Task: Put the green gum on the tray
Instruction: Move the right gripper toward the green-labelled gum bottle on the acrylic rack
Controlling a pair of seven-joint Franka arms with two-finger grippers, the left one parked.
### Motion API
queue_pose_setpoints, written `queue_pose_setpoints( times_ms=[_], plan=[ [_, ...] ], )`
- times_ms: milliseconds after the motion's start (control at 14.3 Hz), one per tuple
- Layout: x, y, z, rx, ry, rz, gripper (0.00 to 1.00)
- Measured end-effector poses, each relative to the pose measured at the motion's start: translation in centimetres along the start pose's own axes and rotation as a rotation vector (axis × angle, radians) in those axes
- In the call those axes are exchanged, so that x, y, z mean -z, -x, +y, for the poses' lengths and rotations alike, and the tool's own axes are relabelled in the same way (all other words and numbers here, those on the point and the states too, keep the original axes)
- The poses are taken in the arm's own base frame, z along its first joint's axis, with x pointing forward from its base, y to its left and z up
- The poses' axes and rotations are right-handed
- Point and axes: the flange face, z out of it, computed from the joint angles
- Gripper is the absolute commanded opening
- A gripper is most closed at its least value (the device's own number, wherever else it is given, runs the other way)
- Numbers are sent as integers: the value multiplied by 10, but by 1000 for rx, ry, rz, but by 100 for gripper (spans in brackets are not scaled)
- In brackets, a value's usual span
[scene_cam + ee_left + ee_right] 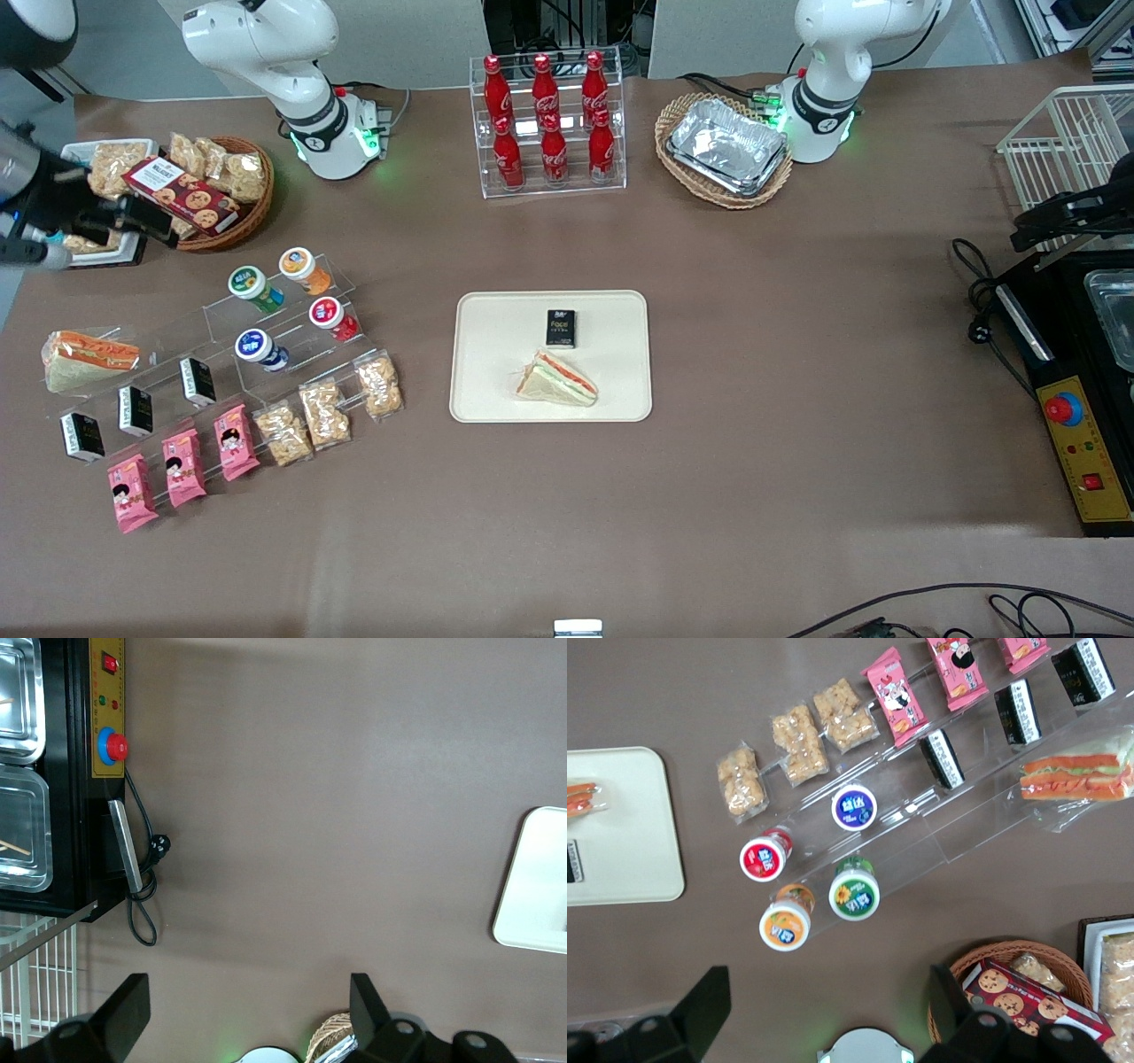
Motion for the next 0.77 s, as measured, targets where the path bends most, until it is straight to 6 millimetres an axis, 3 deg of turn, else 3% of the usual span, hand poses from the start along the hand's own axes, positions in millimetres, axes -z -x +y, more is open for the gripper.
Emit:
queue_pose_setpoints(
  times_ms=[140, 280, 490, 771],
  plan=[
    [-4, 34, 5, 11, -13, 30, 100],
    [-10, 54, 8, 28, -15, 55, 100],
    [-23, 57, 9, 49, -15, 74, 100],
    [-56, 49, 8, 52, -15, 93, 100]
  ],
)
